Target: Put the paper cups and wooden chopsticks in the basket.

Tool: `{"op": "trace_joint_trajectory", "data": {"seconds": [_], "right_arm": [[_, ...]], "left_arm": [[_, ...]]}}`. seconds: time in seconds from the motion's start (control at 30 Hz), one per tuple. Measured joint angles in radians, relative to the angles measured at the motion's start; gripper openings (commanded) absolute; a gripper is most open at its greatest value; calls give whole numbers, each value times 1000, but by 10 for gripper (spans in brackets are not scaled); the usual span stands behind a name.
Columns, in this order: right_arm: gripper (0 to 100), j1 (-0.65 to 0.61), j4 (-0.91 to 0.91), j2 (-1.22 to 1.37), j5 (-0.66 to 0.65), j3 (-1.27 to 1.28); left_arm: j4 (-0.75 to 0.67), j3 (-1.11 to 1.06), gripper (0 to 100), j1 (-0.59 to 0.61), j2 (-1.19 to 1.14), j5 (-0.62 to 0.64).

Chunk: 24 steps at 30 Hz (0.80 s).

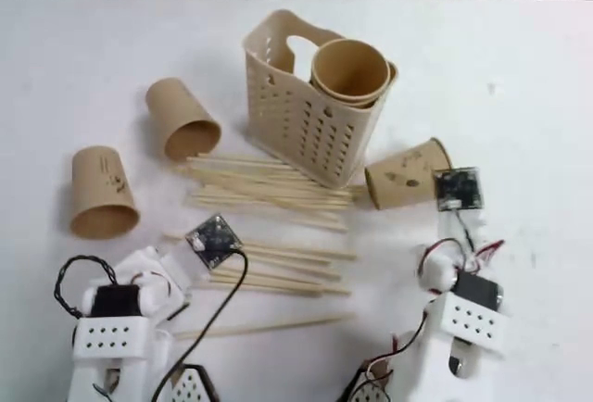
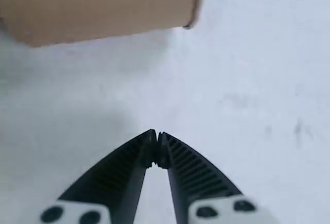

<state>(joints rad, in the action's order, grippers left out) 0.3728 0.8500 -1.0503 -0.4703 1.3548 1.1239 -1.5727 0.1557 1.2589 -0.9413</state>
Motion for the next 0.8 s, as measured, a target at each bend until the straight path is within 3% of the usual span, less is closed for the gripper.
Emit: {"op": "trace_joint_trajectory", "data": {"seconds": [0.47,0.67,0.8], "right_arm": [[107,311,-95,0,12,-66],[108,321,-83,3,118,-224],[108,227,44,71,167,-427]], "left_arm": [[0,0,153,0,0,0],[0,0,153,0,0,0],[0,0,153,0,0,0]]}}
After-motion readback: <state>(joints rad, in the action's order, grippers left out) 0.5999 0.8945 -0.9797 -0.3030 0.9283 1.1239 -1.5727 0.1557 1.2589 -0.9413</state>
